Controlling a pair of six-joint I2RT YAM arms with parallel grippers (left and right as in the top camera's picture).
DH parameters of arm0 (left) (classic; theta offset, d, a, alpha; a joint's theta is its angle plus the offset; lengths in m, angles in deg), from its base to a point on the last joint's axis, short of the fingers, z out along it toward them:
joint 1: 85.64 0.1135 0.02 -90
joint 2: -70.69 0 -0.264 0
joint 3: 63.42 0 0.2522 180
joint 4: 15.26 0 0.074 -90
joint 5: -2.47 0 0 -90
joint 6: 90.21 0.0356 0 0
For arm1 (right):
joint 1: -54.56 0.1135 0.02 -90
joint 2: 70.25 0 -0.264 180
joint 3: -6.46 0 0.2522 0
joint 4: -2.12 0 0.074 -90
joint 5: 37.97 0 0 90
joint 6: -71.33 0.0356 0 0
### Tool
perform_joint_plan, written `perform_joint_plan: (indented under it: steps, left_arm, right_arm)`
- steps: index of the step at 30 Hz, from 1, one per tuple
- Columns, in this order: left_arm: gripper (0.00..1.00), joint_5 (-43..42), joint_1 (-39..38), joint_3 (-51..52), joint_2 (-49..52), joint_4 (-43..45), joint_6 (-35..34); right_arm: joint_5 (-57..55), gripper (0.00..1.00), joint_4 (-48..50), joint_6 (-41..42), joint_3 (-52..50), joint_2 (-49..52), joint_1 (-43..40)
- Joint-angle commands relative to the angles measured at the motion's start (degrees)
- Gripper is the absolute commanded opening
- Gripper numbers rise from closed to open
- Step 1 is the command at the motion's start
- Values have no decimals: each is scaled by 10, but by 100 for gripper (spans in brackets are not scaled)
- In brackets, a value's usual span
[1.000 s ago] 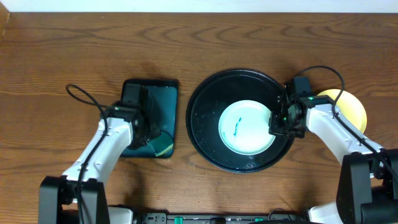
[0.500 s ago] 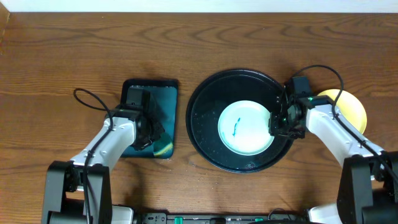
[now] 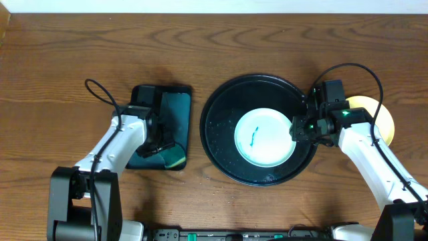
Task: Clean dirty plates on tray and stack at the side
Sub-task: 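Grasp the green sponge with the left gripper and bring it over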
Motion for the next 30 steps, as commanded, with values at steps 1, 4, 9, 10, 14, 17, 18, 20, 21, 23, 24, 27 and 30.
perform_joint_plan:
  steps: [1, 4, 9, 10, 14, 17, 18, 20, 21, 23, 24, 27, 30]
  left_arm:
    - [48, 11, 1, 37, 13, 17, -93]
    - [38, 6, 1, 68, 26, 57, -120]
    - [7, -13, 2, 83, 42, 86, -114]
    - [8, -13, 2, 78, 41, 85, -103]
    - [7, -10, 2, 28, 32, 38, -22]
    - [7, -10, 1, -31, 22, -19, 39]
    - [7, -10, 1, -51, 19, -38, 56]
    - [7, -10, 0, -93, 11, -75, 87]
    - [8, -10, -2, -110, 7, -89, 96]
    - [7, -12, -9, -142, -5, -110, 118]
    - [8, -12, -13, -152, -12, -114, 123]
    - [7, -24, -34, -174, -35, -119, 130]
    - [7, -71, -65, -178, -55, -105, 131]
  right_arm:
    - [-7, 50, 3, -7, -1, -3, 7]
    - [-27, 54, 10, -7, -1, -3, 7]
    - [-42, 60, 18, -16, -4, 4, 7]
    - [-42, 60, 18, -17, -6, 8, 7]
    - [-42, 57, 35, -17, -21, 24, 7]
    - [-35, 54, 59, -17, -35, 39, 7]
    - [-31, 53, 67, -17, -38, 44, 7]
    - [-27, 52, 78, -17, -40, 56, 7]
    - [-26, 52, 85, -17, -40, 64, 7]
    - [-22, 48, 98, -18, -40, 81, 7]
    - [-16, 44, 103, -18, -40, 88, 7]
    - [16, 30, 116, -18, -40, 113, 7]
    - [23, 9, 123, -15, -40, 136, 7]
